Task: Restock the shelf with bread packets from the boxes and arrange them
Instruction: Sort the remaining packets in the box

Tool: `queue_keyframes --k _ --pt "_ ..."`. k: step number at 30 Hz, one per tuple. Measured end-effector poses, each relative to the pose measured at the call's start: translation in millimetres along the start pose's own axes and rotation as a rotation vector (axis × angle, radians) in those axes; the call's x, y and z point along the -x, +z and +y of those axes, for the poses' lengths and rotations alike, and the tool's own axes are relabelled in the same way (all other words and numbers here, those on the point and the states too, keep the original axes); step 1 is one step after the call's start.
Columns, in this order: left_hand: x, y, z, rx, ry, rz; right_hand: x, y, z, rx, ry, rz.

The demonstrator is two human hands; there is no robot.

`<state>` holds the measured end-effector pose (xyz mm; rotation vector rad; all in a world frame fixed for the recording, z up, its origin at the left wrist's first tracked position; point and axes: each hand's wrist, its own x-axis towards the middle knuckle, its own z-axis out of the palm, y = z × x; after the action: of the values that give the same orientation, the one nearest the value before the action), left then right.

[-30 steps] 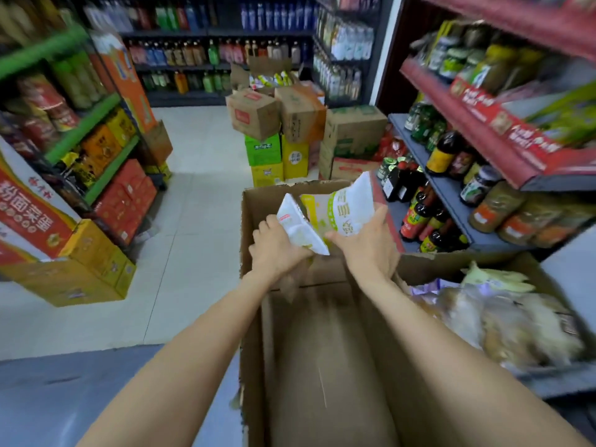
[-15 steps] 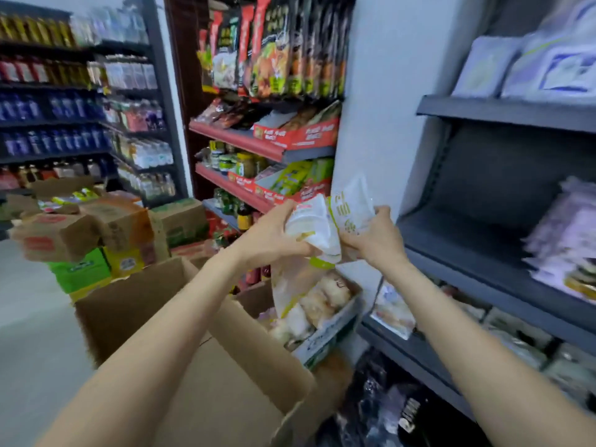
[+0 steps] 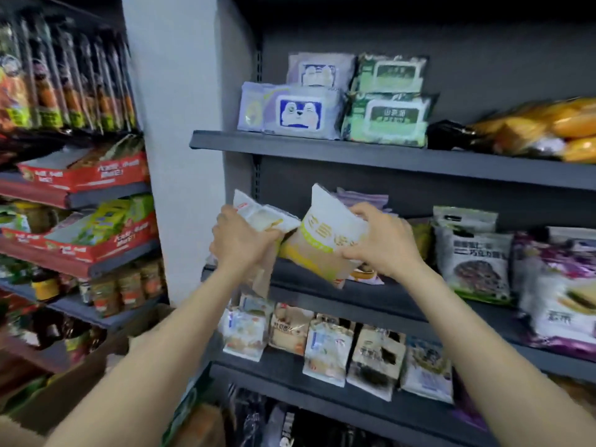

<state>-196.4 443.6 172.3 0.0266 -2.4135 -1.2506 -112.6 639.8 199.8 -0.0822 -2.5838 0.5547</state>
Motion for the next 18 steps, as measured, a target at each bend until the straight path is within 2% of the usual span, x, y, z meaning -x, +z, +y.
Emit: queue_keyframes --k 3,7,11,15,16,18 --pt "-1.0 37.6 14.5 0.147 -0.038 -0.117 -5.7 -23.6 23.3 0.003 -0.088 0.019" --pt "3.9 70.2 34.5 0.261 -0.117 -0.197 -15.8 -29.1 58.8 -0.195 -0.123 0.061" --pt "0.6 89.8 49.4 0.345 -0.119 -0.251 -21.4 -27.0 89.4 -0.438 -0.047 0.147" --pt "0.8 97.0 62.0 0.415 -0.113 -0.335 -21.9 -21.0 101.5 -1.061 0.167 0.291" --pt "3.8 96.3 65.2 0.413 -0.113 -0.343 -21.1 -20.3 102.2 -1.126 0.199 0.297" --pt "7.2 96.8 68.6 0.401 -0.098 -0.336 -19.5 -23.5 105.9 -1.096 0.18 0.3"
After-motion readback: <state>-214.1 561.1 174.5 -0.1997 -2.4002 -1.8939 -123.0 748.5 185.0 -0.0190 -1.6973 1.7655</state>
